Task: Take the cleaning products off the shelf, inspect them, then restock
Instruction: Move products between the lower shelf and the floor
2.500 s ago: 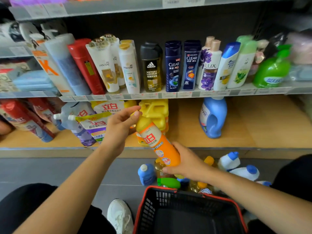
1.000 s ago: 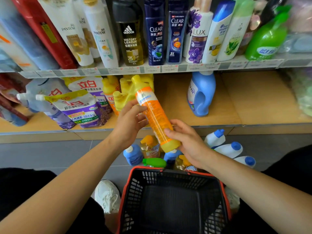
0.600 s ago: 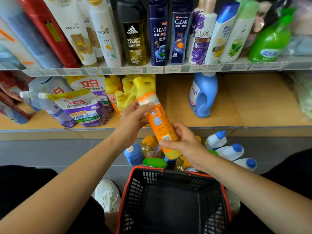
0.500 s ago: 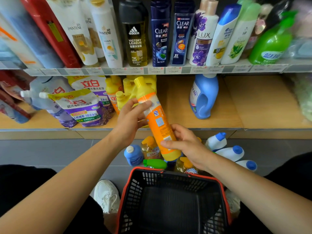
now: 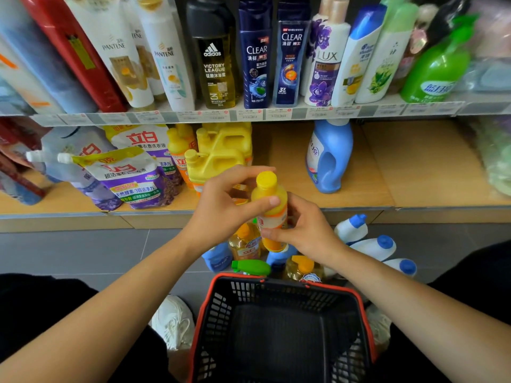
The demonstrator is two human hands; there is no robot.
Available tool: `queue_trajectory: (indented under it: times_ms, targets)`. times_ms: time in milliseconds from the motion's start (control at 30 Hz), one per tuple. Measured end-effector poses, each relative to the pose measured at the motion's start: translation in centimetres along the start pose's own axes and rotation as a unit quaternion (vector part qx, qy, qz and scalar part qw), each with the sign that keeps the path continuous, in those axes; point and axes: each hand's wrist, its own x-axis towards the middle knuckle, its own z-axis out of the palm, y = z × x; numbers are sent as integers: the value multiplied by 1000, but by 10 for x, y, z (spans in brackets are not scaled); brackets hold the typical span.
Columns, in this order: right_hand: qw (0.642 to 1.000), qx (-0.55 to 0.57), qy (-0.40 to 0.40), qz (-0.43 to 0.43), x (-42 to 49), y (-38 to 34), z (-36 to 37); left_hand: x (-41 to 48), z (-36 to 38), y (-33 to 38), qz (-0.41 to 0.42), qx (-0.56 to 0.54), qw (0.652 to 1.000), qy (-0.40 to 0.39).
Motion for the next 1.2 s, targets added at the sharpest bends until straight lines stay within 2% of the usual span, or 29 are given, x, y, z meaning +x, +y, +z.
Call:
queue_trajectory:
  times_ms: [100,200,400,667,900,1067,1200]
  targets:
    - [1000,-15,-9,-1,-2,2,-2,-2,-6,4,35,26,999,-10]
    - [999,-16,-29,4,-1,2,-2,-3,-12,5,30,9,999,-35]
    - [988,78,-111,74,1,0,-5,3,-23,7,12,-41,998,-50]
    - [970,164,-134,118,1,-2,-7,7,-34,1,-2,-70,995,-74]
    - [964,175,-153,126,1,-4,-8,5,-34,-1,-18,-76,997,-12]
    - [955,188,-181,143,1,-8,-7,6,-36,-1,-18,-24,999,-18]
    - [981,89,-142,99,2,-8,2,6,-28,0,-33,-10,999,16]
